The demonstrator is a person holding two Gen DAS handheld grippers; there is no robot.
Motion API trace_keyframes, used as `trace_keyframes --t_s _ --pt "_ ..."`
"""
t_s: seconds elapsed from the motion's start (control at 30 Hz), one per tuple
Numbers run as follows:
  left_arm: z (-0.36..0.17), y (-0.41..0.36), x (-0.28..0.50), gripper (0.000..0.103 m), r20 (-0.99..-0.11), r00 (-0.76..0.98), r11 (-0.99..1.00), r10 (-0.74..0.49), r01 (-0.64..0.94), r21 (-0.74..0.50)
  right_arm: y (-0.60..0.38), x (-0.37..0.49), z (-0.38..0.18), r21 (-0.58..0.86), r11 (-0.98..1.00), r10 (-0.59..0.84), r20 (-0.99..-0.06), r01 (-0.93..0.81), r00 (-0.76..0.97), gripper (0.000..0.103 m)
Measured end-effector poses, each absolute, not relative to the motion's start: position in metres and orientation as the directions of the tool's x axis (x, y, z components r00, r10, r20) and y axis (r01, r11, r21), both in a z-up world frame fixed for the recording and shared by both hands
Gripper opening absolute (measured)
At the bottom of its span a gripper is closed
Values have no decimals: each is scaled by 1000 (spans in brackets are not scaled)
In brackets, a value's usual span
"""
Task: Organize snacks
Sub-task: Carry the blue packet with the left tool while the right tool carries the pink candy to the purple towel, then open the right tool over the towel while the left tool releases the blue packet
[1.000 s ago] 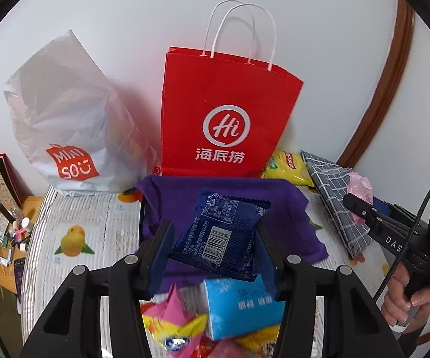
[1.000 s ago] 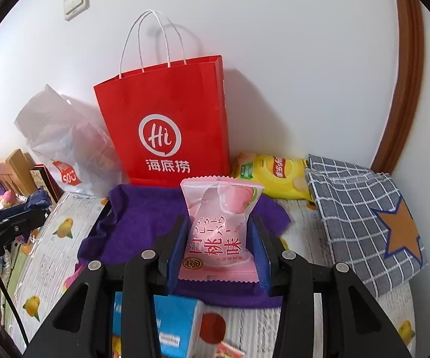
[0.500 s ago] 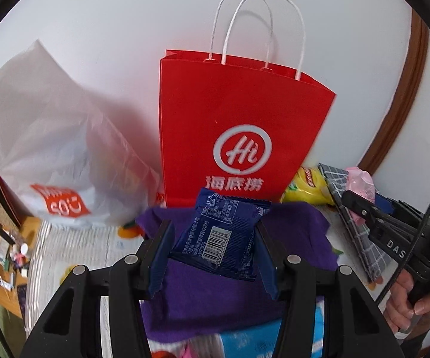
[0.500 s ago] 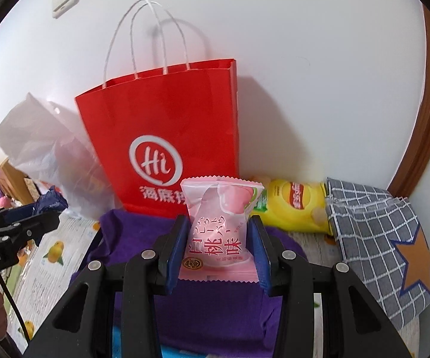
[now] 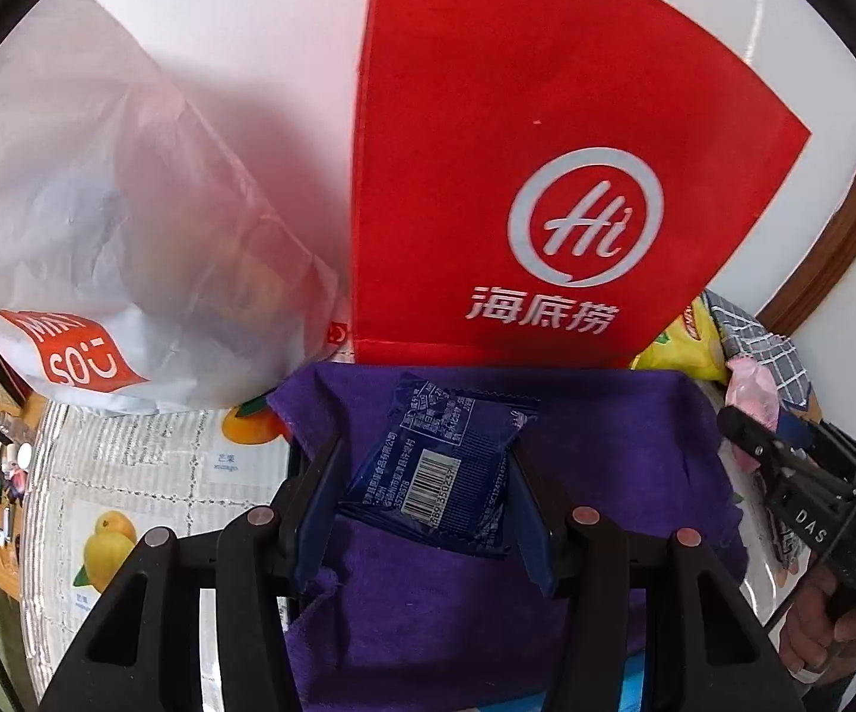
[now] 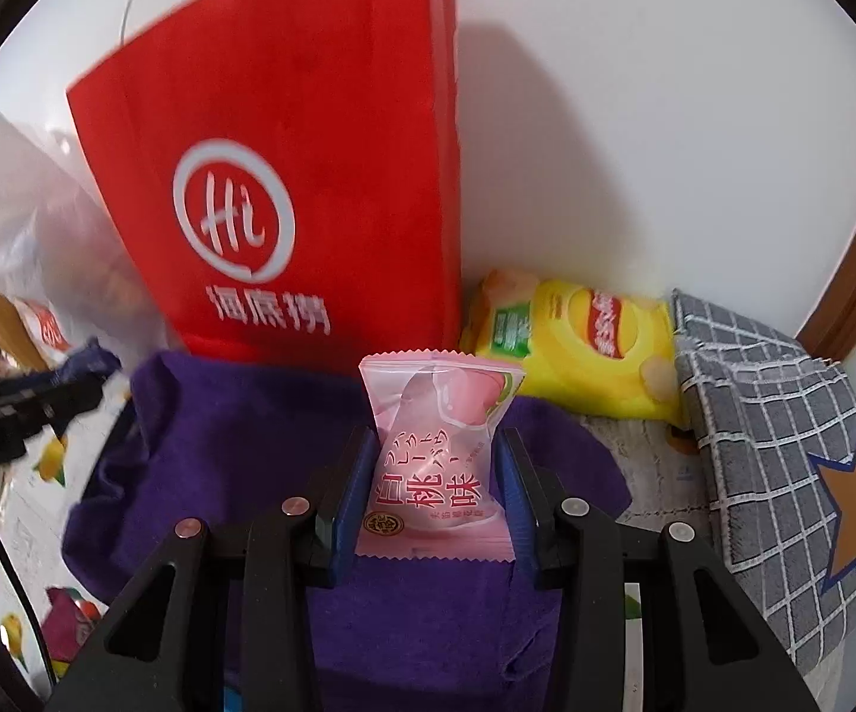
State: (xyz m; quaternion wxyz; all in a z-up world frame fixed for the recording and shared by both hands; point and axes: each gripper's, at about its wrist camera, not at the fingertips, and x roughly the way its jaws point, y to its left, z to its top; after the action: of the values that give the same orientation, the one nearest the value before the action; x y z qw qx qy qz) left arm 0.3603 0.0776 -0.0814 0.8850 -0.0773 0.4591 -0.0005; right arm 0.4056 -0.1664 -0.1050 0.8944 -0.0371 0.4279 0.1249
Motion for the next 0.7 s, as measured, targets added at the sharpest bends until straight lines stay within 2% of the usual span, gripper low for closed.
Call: trace_keyframes --t_s 0.7 --pt "-100 82 371 51 -846 528 988 -72 -80 -134 -144 420 -152 24 955 173 -852 -294 494 42"
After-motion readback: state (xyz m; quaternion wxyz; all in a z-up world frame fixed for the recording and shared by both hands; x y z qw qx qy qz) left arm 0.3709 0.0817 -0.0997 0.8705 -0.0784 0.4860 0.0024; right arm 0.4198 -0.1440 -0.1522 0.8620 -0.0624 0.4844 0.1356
